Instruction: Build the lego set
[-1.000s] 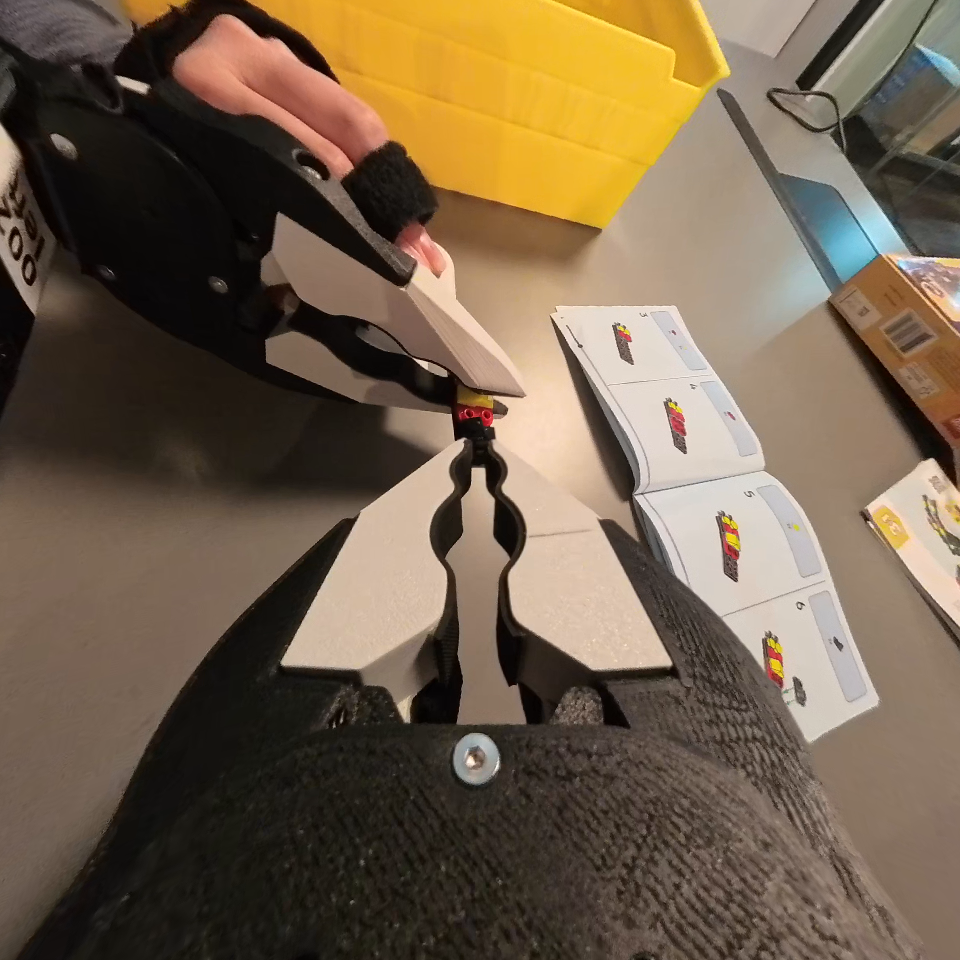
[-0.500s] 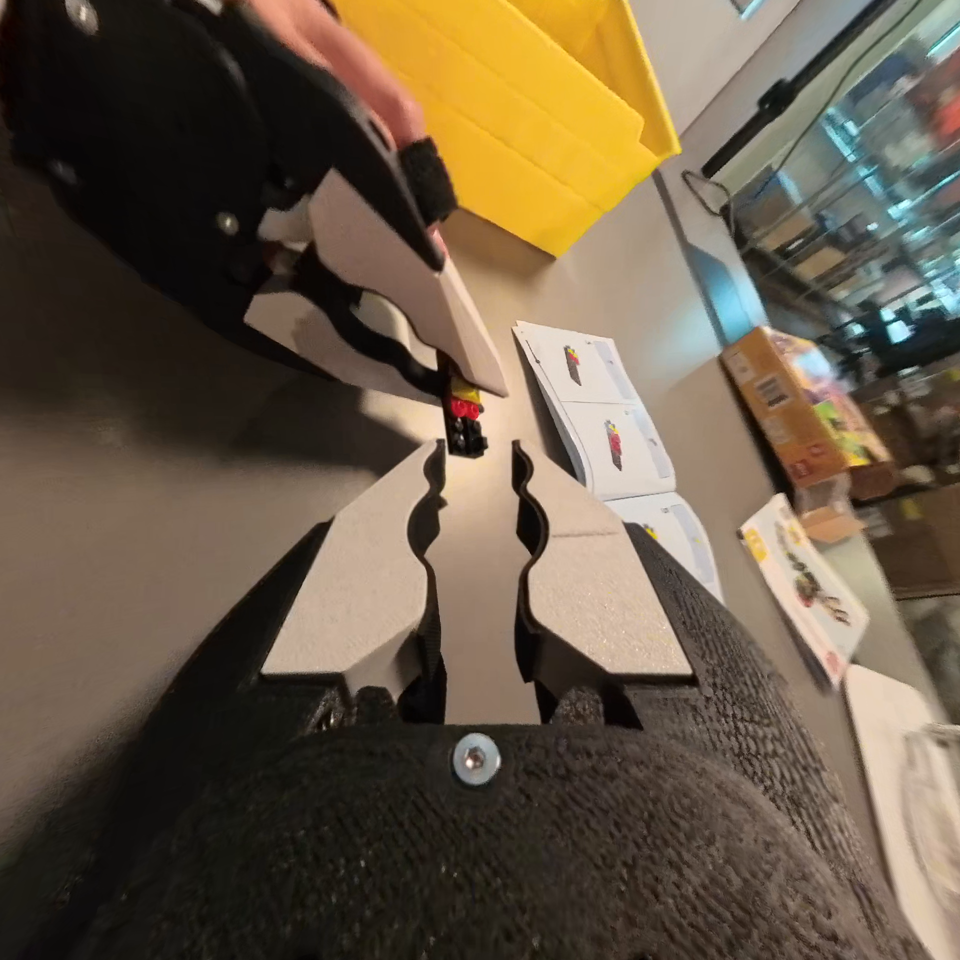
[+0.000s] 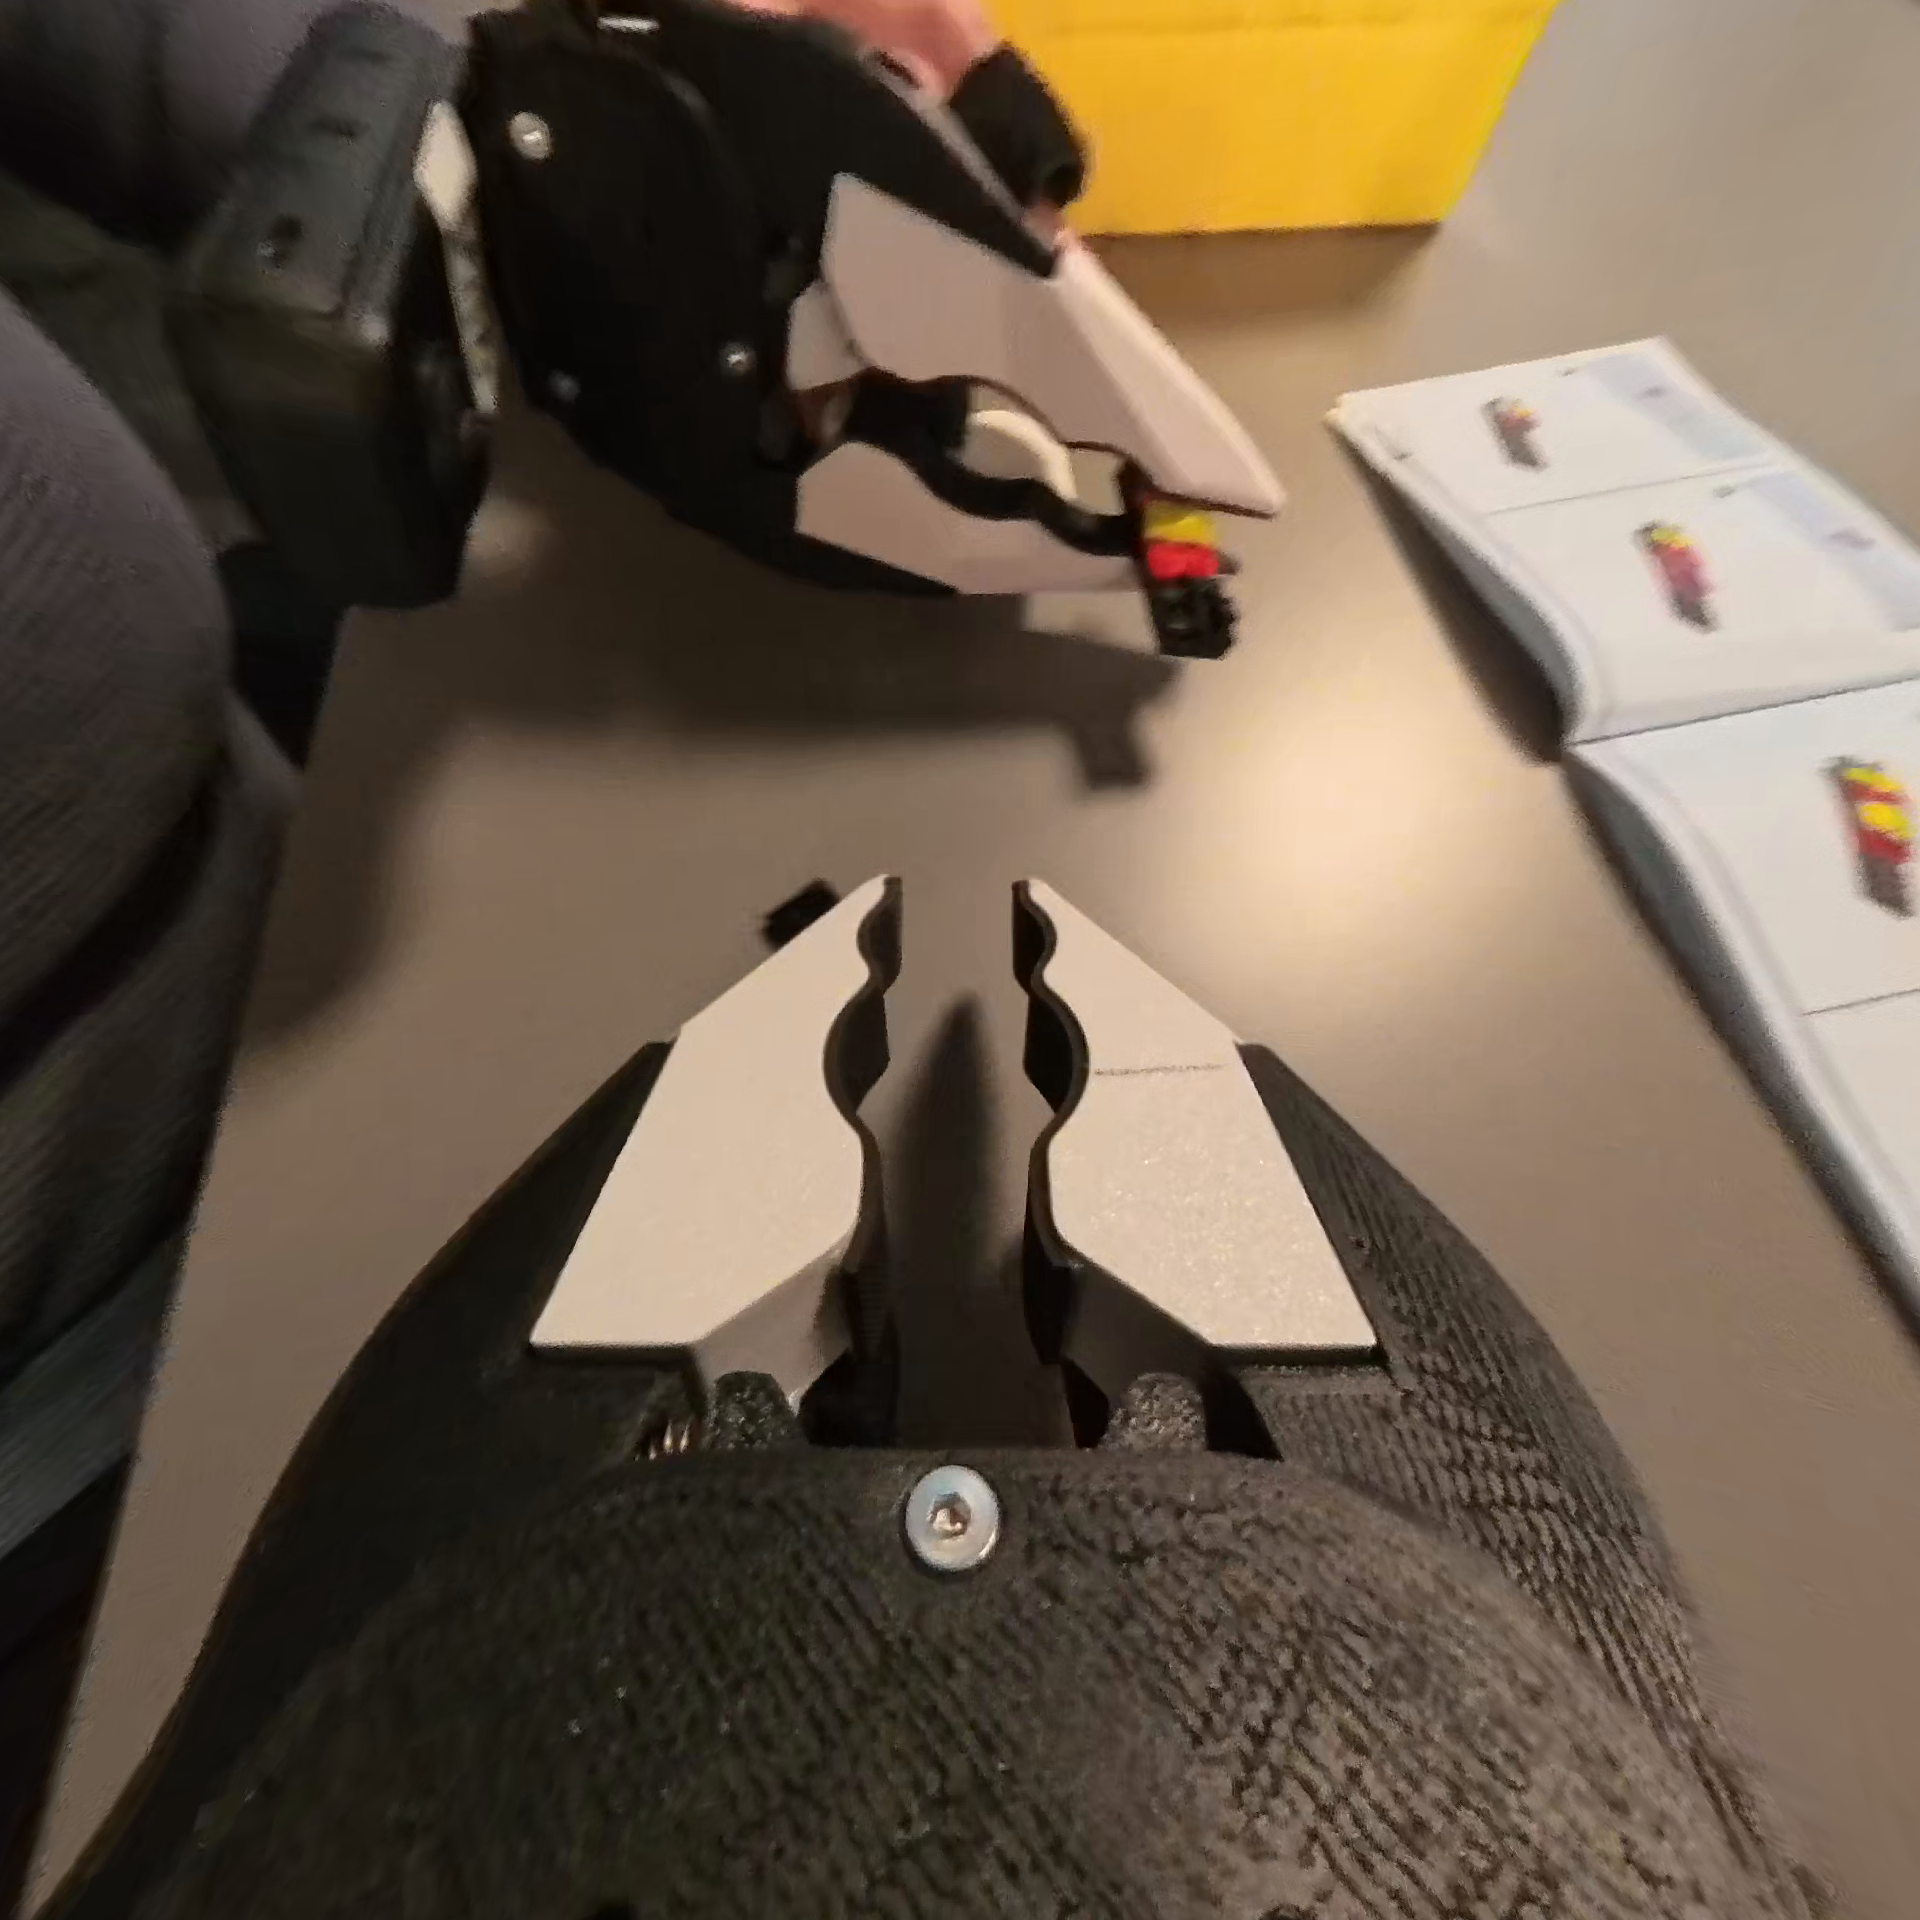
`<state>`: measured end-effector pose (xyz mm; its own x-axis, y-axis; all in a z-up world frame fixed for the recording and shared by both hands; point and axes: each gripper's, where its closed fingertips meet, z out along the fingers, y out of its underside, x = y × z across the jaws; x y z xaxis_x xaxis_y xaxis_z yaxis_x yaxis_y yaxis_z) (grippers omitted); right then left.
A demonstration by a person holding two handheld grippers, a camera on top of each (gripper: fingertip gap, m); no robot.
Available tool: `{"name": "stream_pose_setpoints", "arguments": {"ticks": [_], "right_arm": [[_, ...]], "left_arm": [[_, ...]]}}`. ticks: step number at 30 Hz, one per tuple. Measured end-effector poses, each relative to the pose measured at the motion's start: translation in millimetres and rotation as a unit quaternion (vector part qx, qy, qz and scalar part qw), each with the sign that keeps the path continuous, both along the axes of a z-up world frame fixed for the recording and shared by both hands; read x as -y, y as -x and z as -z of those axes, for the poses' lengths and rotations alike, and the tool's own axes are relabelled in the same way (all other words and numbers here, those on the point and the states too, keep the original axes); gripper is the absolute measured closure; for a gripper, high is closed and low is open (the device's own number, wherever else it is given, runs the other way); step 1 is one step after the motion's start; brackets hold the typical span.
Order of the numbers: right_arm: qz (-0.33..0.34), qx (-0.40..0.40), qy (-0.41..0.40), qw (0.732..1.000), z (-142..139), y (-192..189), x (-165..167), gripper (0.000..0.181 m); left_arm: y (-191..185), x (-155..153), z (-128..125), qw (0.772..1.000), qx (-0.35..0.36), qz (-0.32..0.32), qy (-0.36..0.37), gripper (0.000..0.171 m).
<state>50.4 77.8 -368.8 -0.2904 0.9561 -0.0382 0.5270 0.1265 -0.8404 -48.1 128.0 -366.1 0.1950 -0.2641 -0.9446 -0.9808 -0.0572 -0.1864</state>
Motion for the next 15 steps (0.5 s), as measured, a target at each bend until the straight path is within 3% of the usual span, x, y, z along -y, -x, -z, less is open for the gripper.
{"name": "stream_pose_setpoints", "arguments": {"ticks": [3, 15], "right_arm": [[-0.01, 0.019, 0.022, 1.0, 3.5, -5.0, 22.9, 0.162], [0.147, 0.047, -0.033, 0.988, 19.0, -4.5, 34.5, 0.162]], "left_arm": [[-4.4, 1.2, 2.4, 1.0, 0.0, 0.009, 0.005, 0.16], [-12.0, 4.2, 4.1, 1.0, -0.005, 0.023, 0.007, 0.16]]}}
